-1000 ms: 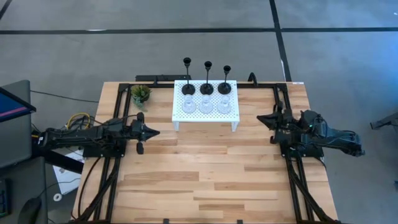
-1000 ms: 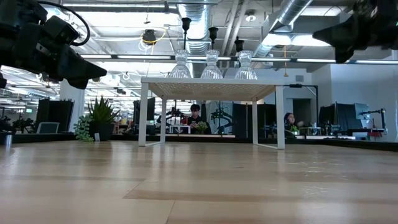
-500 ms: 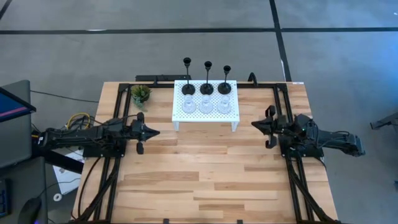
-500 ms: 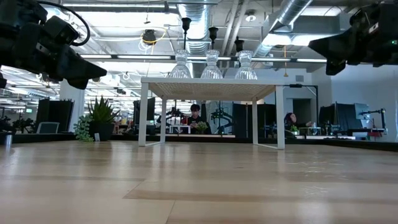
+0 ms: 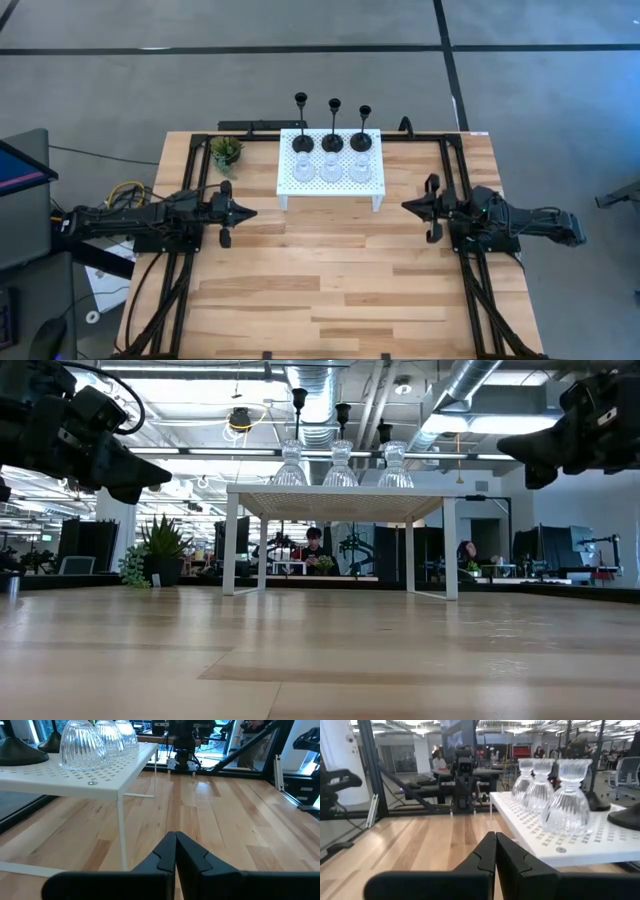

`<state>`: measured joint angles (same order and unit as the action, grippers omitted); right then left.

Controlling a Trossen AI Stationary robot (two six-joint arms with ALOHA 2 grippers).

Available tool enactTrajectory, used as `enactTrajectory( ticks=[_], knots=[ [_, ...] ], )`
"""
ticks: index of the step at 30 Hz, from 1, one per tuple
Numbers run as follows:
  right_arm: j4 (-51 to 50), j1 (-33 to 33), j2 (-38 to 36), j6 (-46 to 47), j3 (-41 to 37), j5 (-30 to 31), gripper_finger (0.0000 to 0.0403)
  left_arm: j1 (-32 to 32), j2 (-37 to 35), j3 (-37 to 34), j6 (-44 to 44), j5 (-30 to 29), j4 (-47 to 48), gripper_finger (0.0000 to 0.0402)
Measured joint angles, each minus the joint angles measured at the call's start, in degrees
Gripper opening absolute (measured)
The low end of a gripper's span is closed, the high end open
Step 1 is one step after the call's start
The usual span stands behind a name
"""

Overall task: Pick & Place candle stick holders
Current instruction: Return to Home Position

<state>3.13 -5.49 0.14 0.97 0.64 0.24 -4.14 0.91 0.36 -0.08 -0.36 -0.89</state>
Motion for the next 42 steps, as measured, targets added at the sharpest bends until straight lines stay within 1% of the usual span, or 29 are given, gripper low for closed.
enactTrajectory(
  ticks=[7, 11, 42],
  knots=[
    [-0.7, 1.0, 0.0, -0.4, 0.0, 0.0, 0.0, 0.0, 0.0, 0.0, 0.0, 0.0, 0.0, 0.0008],
    [-3.0, 0.9, 0.0, -0.5, 0.0, 0.0, 0.0, 0.0, 0.0, 0.0, -0.2, 0.0, -0.1, 0.0008],
    [-3.3, 0.9, 0.2, -0.5, 0.1, -0.2, 0.0, 0.0, 0.0, 0.0, -0.2, 0.0, -0.7, 0.0008]
  ],
)
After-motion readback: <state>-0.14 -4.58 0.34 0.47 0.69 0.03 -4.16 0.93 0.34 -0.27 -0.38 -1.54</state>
